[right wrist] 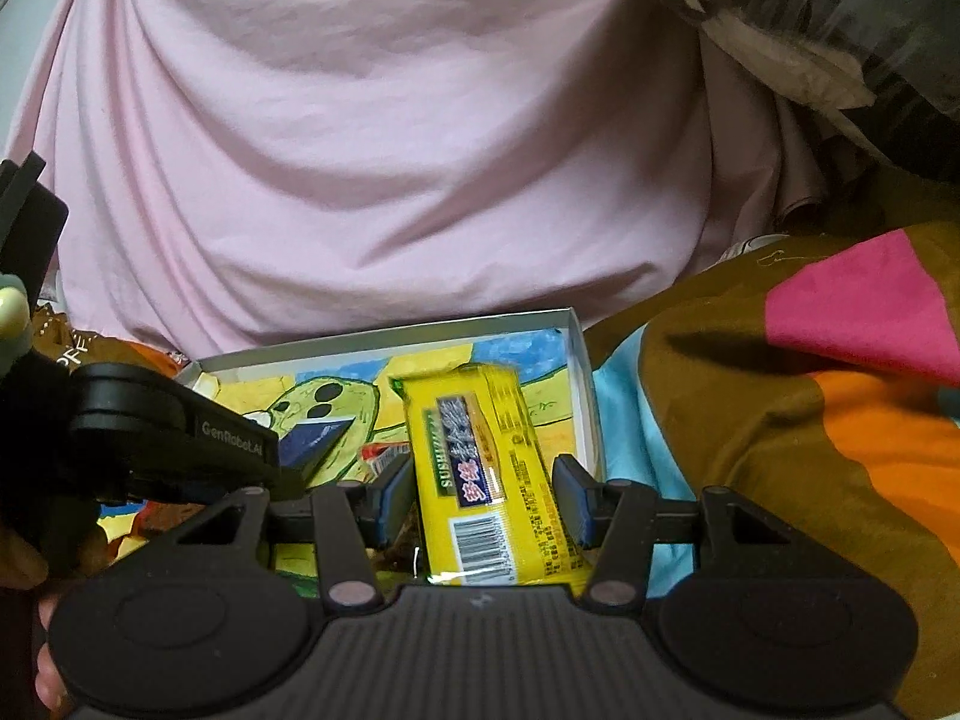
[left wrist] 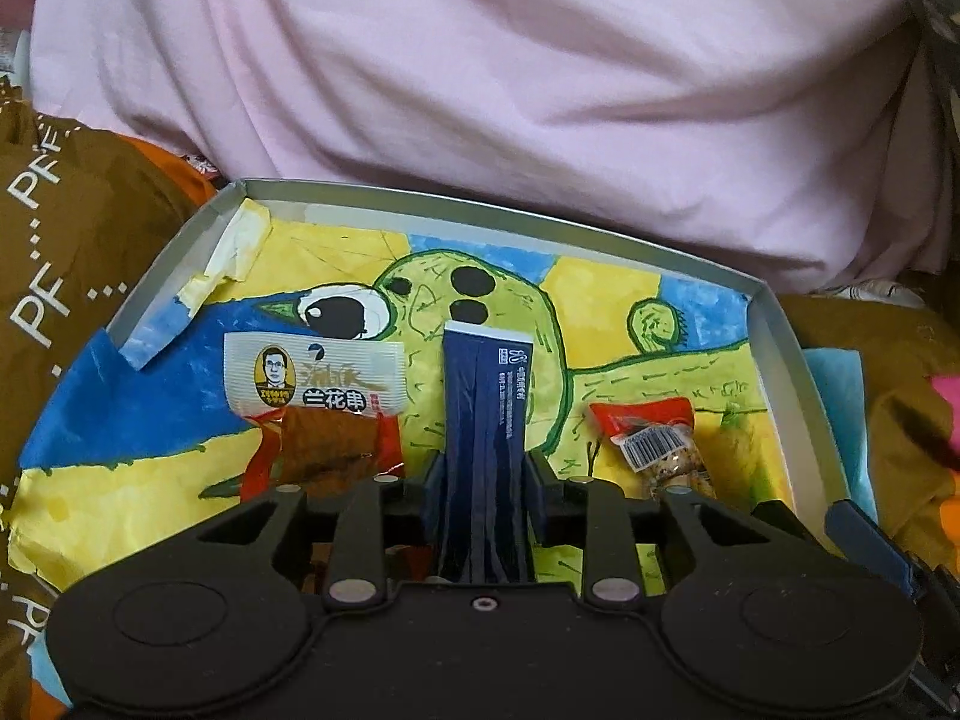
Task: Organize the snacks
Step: 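Lower both packets into the tray and open both grippers, then withdraw both open tools up from the tray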
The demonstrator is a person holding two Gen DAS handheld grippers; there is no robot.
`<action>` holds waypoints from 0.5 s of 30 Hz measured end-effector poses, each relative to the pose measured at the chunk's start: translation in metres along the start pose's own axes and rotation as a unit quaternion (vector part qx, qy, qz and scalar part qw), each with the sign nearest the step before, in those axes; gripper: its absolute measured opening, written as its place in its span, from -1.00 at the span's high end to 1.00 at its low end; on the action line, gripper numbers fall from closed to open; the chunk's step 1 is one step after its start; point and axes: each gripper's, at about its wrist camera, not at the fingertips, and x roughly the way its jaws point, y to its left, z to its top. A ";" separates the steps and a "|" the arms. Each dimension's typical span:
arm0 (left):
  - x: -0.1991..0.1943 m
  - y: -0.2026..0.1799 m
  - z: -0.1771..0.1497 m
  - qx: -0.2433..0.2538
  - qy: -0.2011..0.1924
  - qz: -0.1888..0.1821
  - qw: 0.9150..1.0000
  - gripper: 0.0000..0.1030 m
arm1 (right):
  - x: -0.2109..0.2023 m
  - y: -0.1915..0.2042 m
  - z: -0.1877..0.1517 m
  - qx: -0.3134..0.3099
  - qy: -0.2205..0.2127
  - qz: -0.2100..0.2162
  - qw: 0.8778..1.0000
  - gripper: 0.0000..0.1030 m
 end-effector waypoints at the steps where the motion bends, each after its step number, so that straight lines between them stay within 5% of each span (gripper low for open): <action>1: -0.001 0.000 0.000 -0.001 -0.003 0.001 1.000 0.39 | -0.001 0.000 0.000 -0.001 -0.004 -0.001 1.000 -0.13; 6: -0.015 0.005 0.001 -0.019 -0.022 0.004 1.000 0.14 | -0.005 0.002 0.002 -0.006 -0.010 -0.003 1.000 -0.33; 11: -0.043 0.013 0.001 -0.043 -0.062 0.011 0.997 -0.54 | -0.019 0.005 0.007 -0.019 -0.026 -0.012 0.999 -0.54; 15: -0.071 0.021 -0.001 -0.048 -0.090 0.011 0.995 -0.81 | -0.039 0.005 0.013 -0.022 -0.044 -0.017 0.999 -0.68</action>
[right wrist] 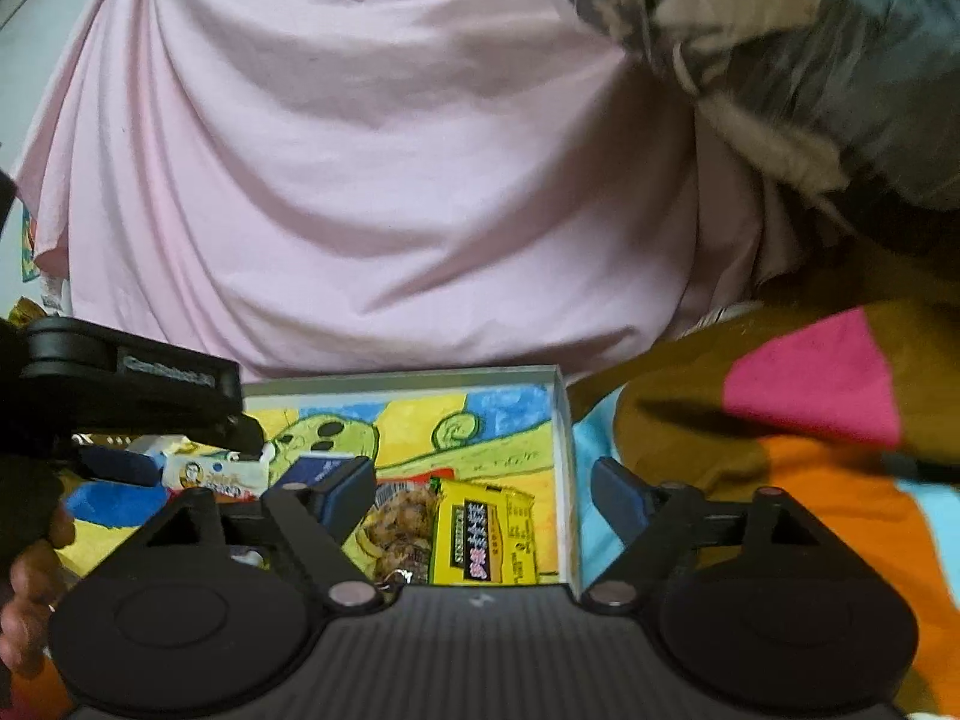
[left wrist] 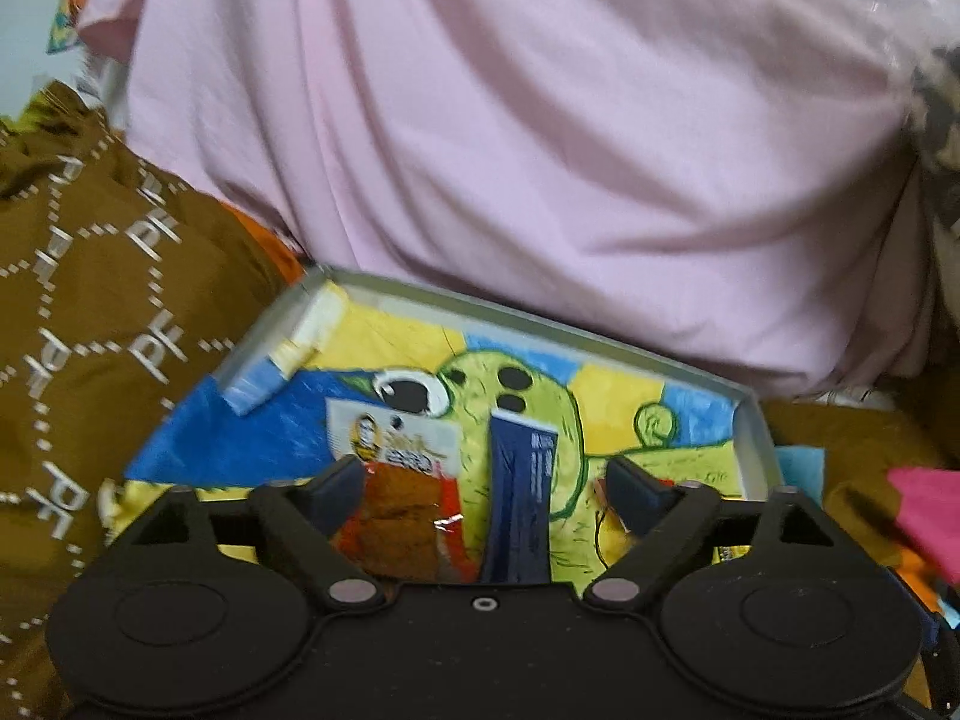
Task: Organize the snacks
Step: 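Withdraw both open tools up from the tray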
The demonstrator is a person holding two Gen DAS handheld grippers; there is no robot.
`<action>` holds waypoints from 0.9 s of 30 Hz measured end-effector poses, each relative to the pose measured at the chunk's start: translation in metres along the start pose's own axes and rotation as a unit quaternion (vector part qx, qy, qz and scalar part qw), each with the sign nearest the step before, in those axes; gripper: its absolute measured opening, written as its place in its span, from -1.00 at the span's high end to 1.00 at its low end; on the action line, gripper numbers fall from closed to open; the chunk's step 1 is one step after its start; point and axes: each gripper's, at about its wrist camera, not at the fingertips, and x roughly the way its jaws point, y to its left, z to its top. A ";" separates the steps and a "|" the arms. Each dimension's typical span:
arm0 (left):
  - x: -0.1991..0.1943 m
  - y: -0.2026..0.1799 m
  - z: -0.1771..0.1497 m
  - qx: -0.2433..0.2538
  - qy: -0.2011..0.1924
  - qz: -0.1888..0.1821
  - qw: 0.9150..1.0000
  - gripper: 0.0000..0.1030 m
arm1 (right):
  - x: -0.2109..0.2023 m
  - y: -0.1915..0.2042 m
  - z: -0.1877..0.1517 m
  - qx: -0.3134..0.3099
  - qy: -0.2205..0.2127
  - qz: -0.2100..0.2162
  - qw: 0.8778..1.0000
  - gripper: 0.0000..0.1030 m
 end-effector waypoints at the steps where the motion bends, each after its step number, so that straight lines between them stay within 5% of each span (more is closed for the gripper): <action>1: -0.007 0.002 0.001 -0.001 -0.007 0.001 1.000 -0.90 | -0.005 -0.001 0.002 0.001 -0.003 0.000 1.000 -0.73; 9: -0.066 0.020 0.001 -0.007 -0.041 -0.001 0.999 -0.98 | -0.060 -0.002 0.015 0.014 -0.049 -0.003 0.999 -0.99; 15: -0.110 0.032 -0.007 -0.007 -0.048 -0.012 0.999 -0.98 | -0.103 0.002 0.009 0.011 -0.065 -0.019 0.998 -0.99; 27: -0.175 0.062 -0.062 0.082 -0.005 -0.039 0.996 -0.98 | -0.165 0.027 -0.013 -0.035 -0.039 -0.026 0.998 -1.00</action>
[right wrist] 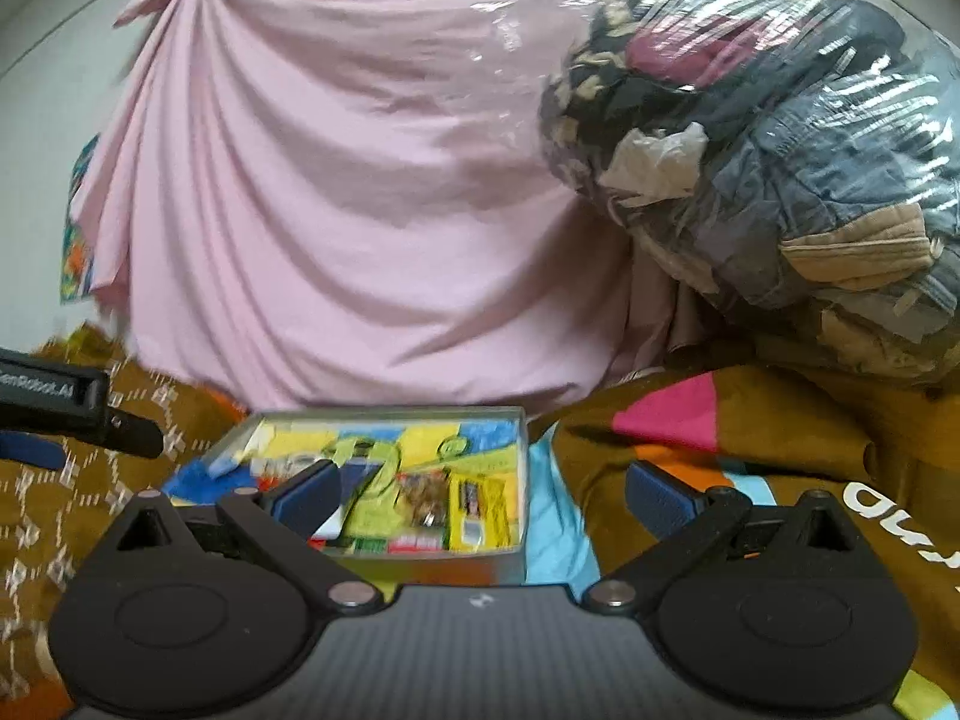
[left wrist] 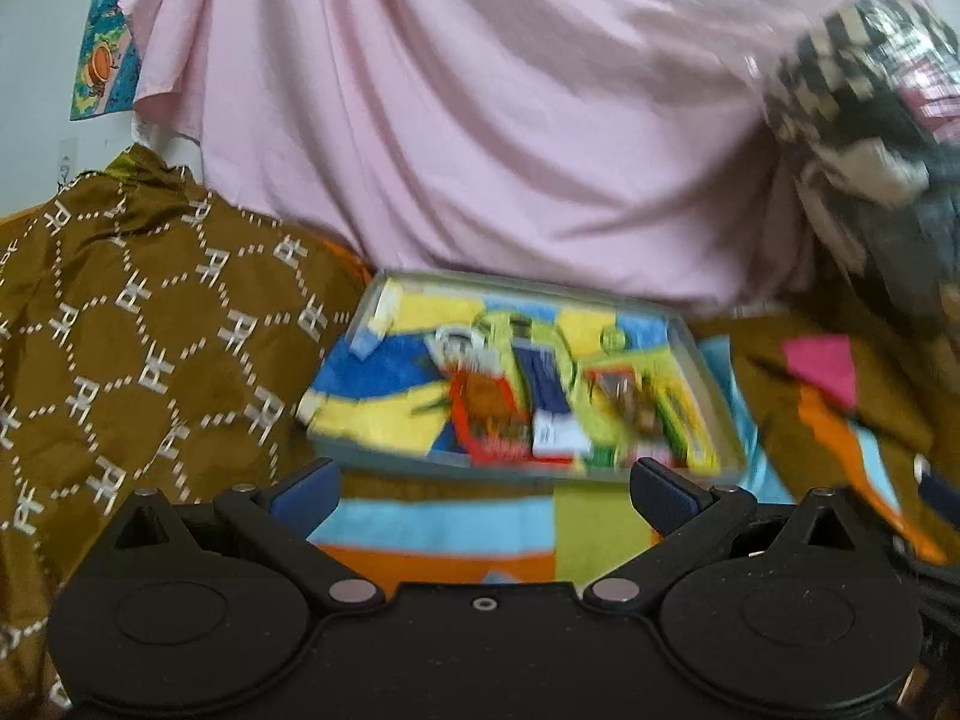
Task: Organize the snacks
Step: 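Move left tool to the white rice bar while right tool approaches the wrapped biscuit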
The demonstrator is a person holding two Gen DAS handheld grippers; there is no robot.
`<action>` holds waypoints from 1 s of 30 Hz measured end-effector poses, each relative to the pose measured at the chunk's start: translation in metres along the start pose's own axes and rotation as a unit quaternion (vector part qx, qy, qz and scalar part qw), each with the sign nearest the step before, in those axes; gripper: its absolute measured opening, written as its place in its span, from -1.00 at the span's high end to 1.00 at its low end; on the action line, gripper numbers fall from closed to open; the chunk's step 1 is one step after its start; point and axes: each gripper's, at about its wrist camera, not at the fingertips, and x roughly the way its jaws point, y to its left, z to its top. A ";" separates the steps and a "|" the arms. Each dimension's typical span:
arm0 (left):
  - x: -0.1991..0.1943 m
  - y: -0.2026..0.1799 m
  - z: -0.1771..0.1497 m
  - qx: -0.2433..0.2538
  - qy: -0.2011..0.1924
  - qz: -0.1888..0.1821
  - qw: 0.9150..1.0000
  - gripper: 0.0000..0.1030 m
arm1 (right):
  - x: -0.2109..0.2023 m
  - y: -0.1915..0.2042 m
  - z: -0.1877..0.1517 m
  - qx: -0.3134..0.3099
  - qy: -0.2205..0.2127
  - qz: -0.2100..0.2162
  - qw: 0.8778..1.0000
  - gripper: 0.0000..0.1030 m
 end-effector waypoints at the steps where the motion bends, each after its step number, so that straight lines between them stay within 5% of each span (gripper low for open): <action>1: -0.004 0.003 -0.006 0.005 0.005 -0.001 1.000 -0.98 | -0.004 0.004 -0.002 -0.007 0.003 0.003 1.000 -1.00; 14: -0.037 0.044 -0.056 0.028 0.049 0.014 0.998 -0.98 | -0.044 0.055 -0.026 -0.058 0.094 0.066 0.992 -1.00; 30: -0.046 0.065 -0.095 0.075 0.093 0.005 0.993 -0.98 | -0.045 0.085 -0.057 -0.061 0.237 0.108 0.964 -0.99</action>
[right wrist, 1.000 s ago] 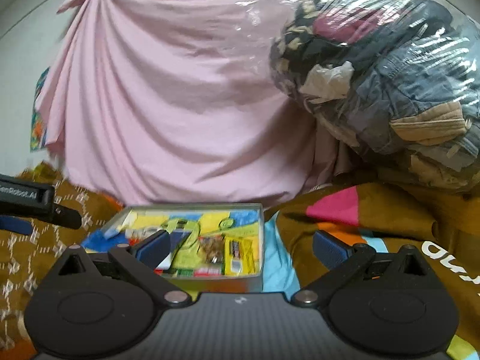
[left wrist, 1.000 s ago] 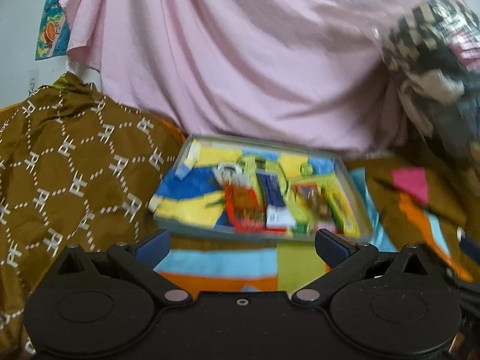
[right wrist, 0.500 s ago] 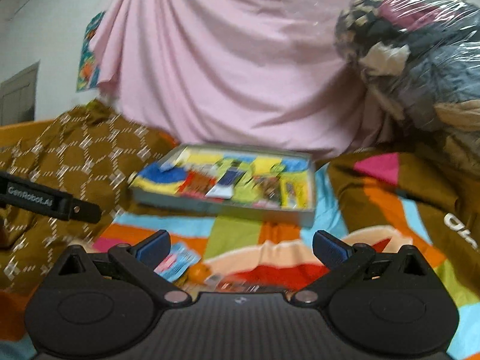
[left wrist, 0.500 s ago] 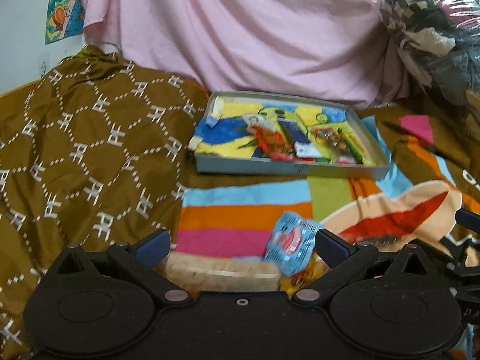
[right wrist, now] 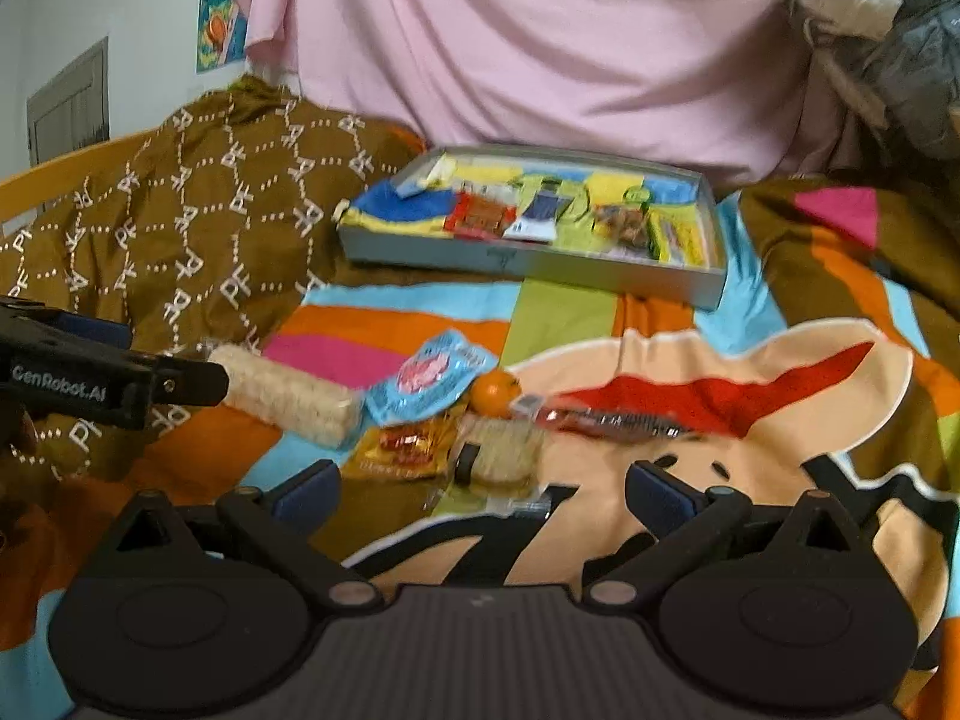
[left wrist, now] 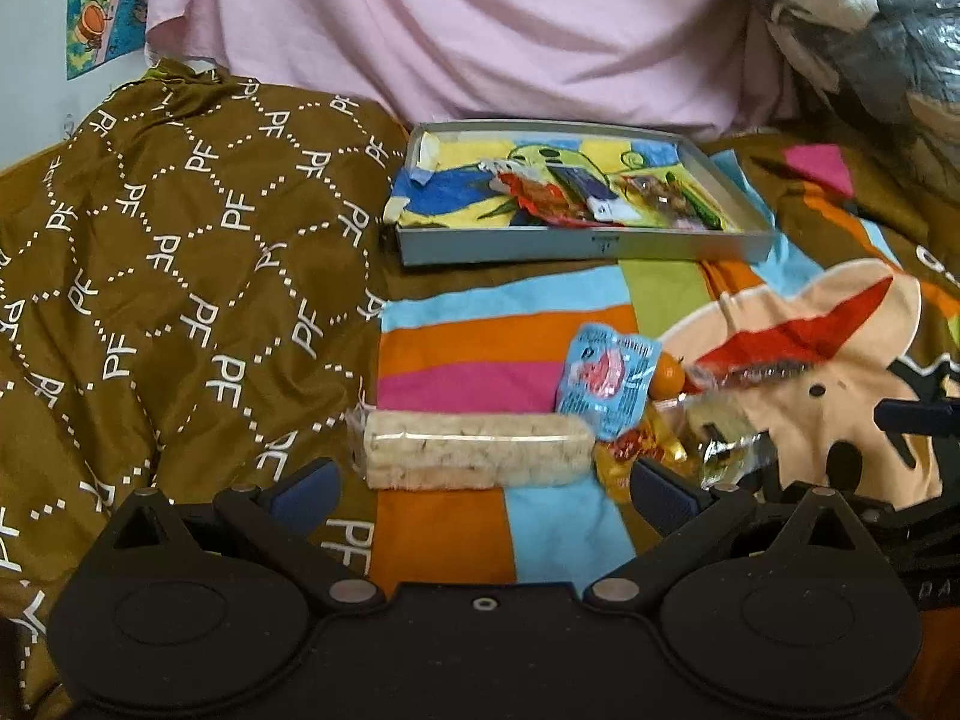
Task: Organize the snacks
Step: 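Move left tool to the white rice bar while right tool approaches the wrapped biscuit, then close left gripper on the white rice bar while right closes on the wrapped biscuit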
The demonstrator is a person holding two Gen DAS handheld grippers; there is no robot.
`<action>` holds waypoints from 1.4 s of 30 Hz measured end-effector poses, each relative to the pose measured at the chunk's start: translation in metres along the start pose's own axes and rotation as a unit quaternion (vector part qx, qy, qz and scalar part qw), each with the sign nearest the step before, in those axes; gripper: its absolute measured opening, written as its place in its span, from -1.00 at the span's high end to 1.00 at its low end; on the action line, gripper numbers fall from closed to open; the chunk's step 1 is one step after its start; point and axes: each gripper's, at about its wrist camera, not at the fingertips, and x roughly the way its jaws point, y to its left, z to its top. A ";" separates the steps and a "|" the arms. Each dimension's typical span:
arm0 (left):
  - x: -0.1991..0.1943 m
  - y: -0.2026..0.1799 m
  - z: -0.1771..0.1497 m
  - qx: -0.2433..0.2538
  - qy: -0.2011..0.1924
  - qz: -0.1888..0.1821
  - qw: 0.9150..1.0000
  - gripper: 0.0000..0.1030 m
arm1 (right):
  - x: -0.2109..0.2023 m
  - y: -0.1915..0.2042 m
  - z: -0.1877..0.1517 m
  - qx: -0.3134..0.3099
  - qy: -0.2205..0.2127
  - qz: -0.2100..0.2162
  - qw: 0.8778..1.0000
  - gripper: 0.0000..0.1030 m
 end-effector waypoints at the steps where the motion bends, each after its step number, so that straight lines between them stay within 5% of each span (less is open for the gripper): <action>1: 0.001 0.001 -0.002 0.003 0.002 0.000 1.000 -0.98 | 0.002 0.000 0.000 0.001 0.006 0.001 1.000 -0.99; 25: 0.032 0.012 0.007 0.051 0.024 0.009 0.998 -0.98 | 0.033 -0.002 0.003 0.012 0.071 0.027 0.997 -0.99; 34: 0.055 0.002 0.027 0.163 0.015 -0.026 0.986 -0.98 | 0.053 -0.013 0.016 -0.002 0.059 0.034 0.998 -0.99; 42: 0.087 0.001 0.042 0.219 0.054 -0.082 0.971 -0.98 | 0.079 -0.030 0.021 0.017 0.058 0.037 0.997 -0.99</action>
